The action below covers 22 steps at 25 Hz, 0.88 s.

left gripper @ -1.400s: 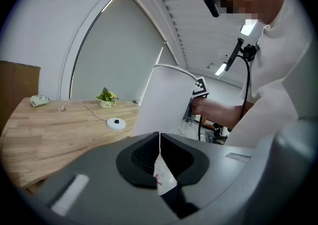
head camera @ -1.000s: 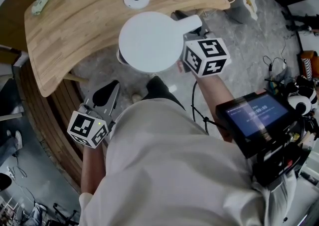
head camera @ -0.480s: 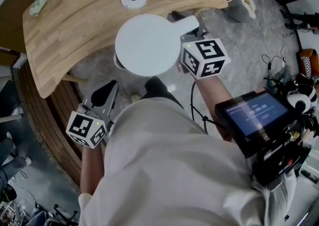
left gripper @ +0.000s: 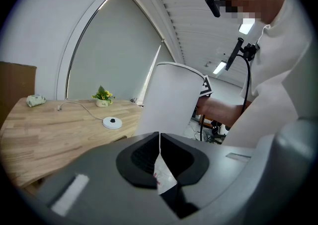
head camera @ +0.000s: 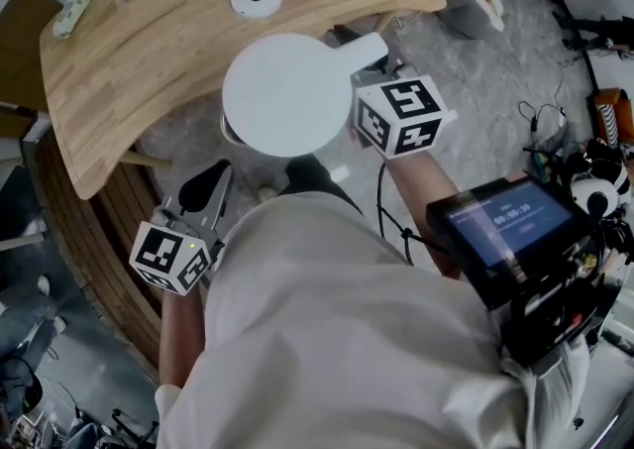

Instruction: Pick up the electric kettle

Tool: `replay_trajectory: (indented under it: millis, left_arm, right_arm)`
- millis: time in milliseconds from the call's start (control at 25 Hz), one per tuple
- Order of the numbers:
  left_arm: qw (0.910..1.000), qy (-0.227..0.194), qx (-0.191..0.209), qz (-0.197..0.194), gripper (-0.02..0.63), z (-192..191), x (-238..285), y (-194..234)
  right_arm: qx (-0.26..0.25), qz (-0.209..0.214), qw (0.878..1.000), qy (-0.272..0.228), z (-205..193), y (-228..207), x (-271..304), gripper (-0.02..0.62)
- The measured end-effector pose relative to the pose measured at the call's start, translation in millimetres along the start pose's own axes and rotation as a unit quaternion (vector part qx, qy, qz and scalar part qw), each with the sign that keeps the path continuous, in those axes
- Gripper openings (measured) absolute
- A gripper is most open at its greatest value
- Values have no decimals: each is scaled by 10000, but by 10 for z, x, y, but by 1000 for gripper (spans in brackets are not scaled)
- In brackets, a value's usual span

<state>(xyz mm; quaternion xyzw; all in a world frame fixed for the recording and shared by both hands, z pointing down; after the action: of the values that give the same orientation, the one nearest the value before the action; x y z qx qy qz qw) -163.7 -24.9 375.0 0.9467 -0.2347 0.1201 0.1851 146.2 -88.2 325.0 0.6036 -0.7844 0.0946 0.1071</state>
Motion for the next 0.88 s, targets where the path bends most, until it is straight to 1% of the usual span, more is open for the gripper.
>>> replay_trajectory:
  millis: [520, 880]
  left_arm:
    - [10000, -14, 22, -56, 17, 18, 30, 12]
    - [10000, -29, 11, -26, 17, 14, 42, 28]
  right_arm:
    - [2, -56, 10000, 30, -30, -31, -21, 41]
    - [50, -78, 9999, 50, -64, -58, -3, 41]
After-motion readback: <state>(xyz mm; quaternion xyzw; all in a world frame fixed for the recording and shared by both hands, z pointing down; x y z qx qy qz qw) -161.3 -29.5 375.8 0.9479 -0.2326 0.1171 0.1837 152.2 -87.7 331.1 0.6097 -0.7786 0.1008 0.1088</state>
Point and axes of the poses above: the fingertips, and each gripper's own axes: x forward along the fingers, y to its left, z out of its top, the point moved 9 cm from there along -x, backward along the fingers, and after that the axes turned 1 degree about -y, right-handed, at the moved point
